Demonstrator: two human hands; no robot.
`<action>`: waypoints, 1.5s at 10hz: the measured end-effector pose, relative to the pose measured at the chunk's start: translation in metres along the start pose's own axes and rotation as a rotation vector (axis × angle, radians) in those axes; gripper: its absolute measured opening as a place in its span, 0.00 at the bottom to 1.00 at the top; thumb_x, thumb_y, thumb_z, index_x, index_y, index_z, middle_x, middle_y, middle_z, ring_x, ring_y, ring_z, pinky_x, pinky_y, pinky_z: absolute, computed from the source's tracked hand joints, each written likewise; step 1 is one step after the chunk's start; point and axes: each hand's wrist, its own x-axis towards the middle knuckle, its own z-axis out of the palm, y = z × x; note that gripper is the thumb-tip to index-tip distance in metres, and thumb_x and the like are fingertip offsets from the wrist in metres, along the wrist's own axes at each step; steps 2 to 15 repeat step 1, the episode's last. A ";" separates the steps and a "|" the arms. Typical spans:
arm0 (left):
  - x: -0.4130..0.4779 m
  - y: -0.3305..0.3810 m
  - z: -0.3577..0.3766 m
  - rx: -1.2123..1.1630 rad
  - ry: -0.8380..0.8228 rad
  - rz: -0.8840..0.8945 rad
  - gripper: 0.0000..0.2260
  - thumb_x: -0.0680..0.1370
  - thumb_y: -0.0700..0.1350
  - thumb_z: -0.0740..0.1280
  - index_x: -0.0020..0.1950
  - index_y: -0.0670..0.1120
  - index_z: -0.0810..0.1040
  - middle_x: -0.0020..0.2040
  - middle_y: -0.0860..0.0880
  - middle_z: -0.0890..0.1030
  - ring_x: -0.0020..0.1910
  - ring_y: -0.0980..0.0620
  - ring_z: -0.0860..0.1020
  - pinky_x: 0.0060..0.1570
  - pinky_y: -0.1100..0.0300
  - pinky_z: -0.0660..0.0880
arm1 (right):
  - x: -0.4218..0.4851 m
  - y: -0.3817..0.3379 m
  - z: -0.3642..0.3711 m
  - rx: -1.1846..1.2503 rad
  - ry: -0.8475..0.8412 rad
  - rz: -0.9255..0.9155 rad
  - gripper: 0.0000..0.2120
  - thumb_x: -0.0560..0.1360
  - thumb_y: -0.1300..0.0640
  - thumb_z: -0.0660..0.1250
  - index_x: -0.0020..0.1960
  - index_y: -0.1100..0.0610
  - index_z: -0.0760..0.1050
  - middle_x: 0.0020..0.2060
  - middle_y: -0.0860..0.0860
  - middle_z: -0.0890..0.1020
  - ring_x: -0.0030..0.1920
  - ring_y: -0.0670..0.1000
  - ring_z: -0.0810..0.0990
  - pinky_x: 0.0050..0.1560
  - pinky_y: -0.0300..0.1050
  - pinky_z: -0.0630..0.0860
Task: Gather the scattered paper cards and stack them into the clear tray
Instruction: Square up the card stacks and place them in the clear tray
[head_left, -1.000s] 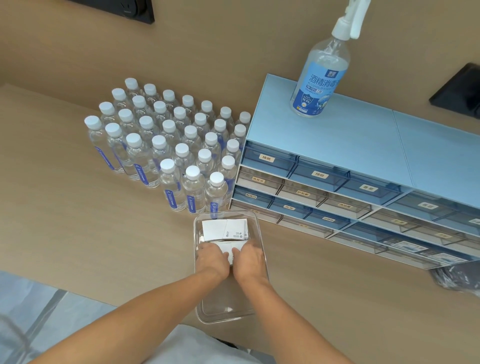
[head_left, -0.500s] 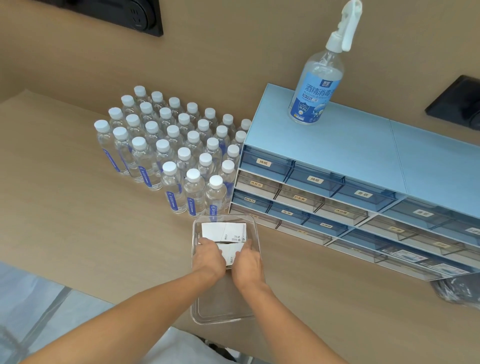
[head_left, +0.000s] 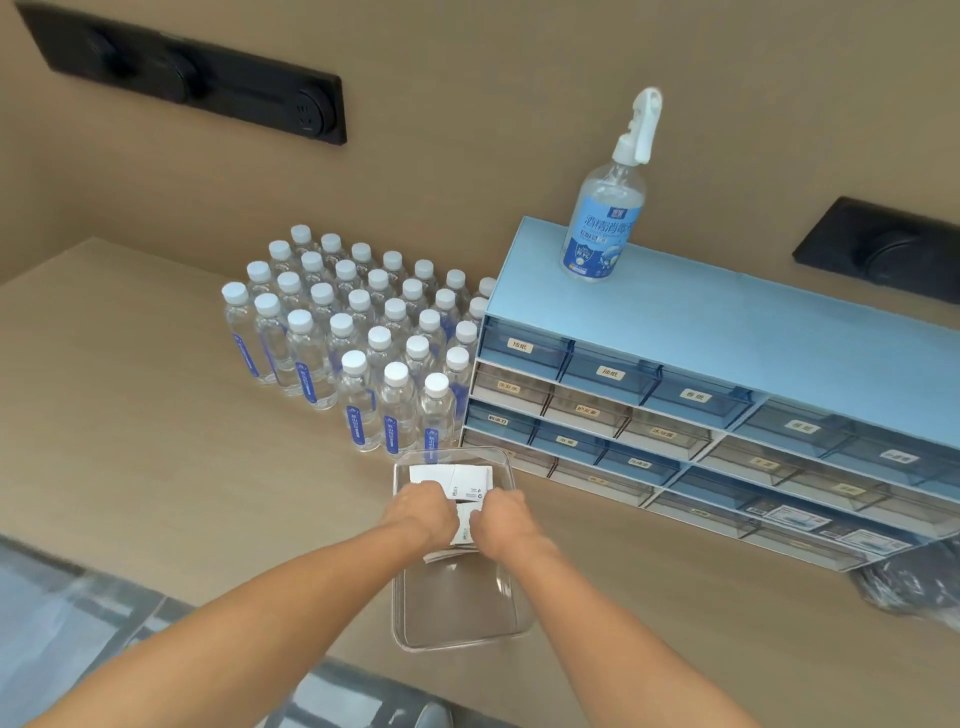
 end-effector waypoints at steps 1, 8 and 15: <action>-0.017 -0.005 -0.026 0.114 0.005 0.109 0.18 0.79 0.49 0.58 0.63 0.41 0.76 0.64 0.41 0.77 0.61 0.42 0.78 0.52 0.56 0.74 | -0.014 -0.012 -0.019 -0.078 -0.056 -0.037 0.16 0.77 0.57 0.58 0.61 0.61 0.74 0.62 0.59 0.74 0.59 0.59 0.77 0.53 0.47 0.75; -0.017 -0.005 -0.026 0.114 0.005 0.109 0.18 0.79 0.49 0.58 0.63 0.41 0.76 0.64 0.41 0.77 0.61 0.42 0.78 0.52 0.56 0.74 | -0.014 -0.012 -0.019 -0.078 -0.056 -0.037 0.16 0.77 0.57 0.58 0.61 0.61 0.74 0.62 0.59 0.74 0.59 0.59 0.77 0.53 0.47 0.75; -0.017 -0.005 -0.026 0.114 0.005 0.109 0.18 0.79 0.49 0.58 0.63 0.41 0.76 0.64 0.41 0.77 0.61 0.42 0.78 0.52 0.56 0.74 | -0.014 -0.012 -0.019 -0.078 -0.056 -0.037 0.16 0.77 0.57 0.58 0.61 0.61 0.74 0.62 0.59 0.74 0.59 0.59 0.77 0.53 0.47 0.75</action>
